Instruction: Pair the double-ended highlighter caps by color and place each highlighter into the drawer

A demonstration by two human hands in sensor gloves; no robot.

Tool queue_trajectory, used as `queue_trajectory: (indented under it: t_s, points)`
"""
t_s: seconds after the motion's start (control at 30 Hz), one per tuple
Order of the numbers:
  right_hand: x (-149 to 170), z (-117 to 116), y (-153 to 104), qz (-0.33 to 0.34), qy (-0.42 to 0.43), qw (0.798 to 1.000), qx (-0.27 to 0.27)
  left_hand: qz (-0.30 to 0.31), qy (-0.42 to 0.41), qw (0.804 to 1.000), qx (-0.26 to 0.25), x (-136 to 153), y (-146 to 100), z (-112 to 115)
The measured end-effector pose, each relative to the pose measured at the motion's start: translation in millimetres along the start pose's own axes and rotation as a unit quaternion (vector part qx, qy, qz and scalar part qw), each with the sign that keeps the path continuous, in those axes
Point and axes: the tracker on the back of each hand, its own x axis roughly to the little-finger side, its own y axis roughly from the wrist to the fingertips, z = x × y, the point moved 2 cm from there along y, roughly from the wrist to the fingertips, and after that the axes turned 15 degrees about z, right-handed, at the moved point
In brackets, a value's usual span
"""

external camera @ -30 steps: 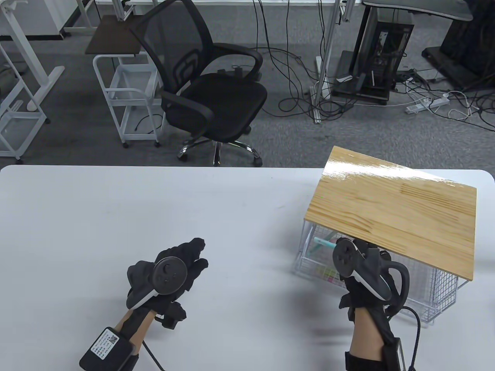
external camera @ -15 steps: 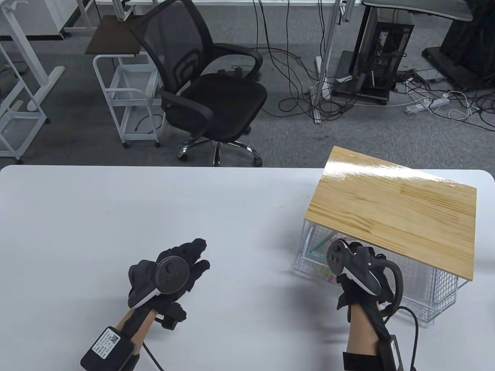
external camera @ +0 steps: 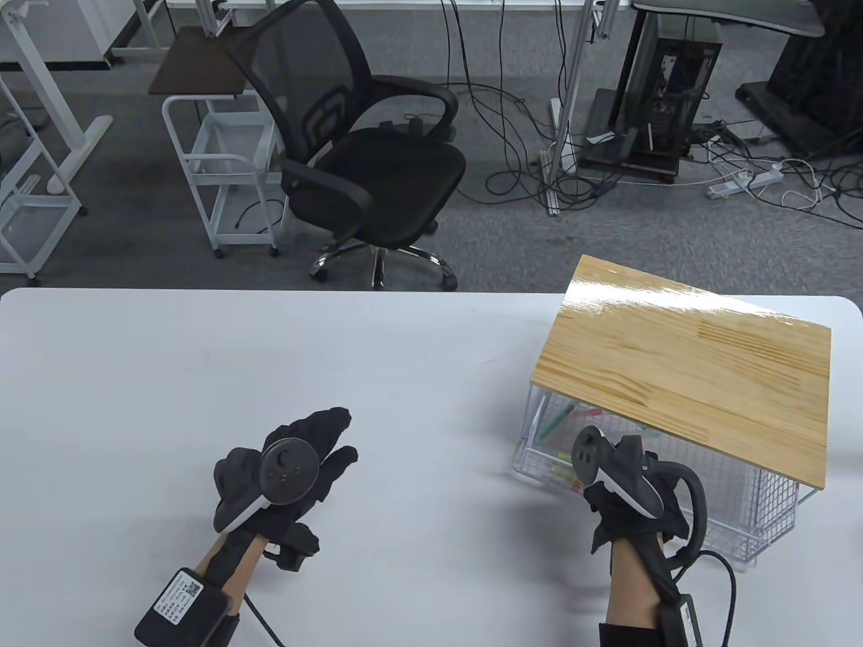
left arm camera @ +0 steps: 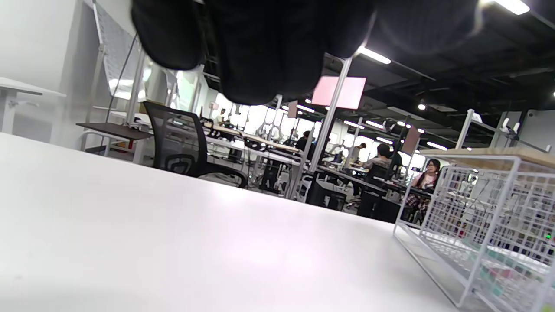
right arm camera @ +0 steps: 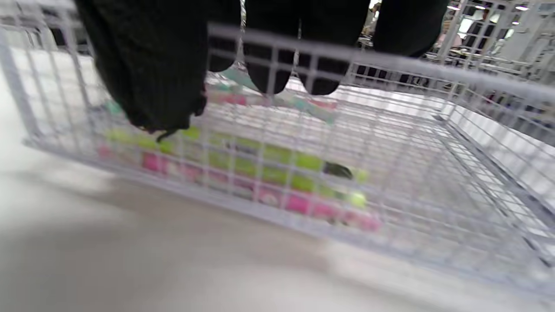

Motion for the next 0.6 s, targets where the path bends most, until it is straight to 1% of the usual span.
queue_trajectory:
  t_s: [0.1, 0.2, 0.27, 0.43, 0.5, 0.6]
  points:
    - [3.1, -9.6, -1.0, -0.006, -0.012, 1.0, -0.007, -0.008, -0.008, 1.0, -0.004, 6.0, -0.2, -0.7]
    - [1.2, -13.4, -4.1, -0.007, -0.047, 0.999, 0.017, -0.02, -0.021, 1.0, -0.006, 12.2, 0.6, -1.1]
    - [-0.4, -15.1, -6.4, -0.01, -0.063, 0.997, 0.047, -0.027, -0.026, 0.999, -0.005, 15.2, 1.7, -0.7]
    - [-4.2, -18.4, -11.2, 0.005, -0.103, 0.99, 0.097, -0.029, -0.027, 0.999, -0.011, 15.8, 1.8, -3.9]
    - [-6.4, -19.4, -12.2, 0.008, -0.118, 0.987, 0.112, -0.027, -0.03, 0.999, -0.015, 15.6, 1.4, -6.0]
    - [-8.8, -19.6, -12.9, 0.014, -0.138, 0.983, 0.119, -0.027, -0.034, 0.999, -0.016, 16.3, 0.7, -7.2]
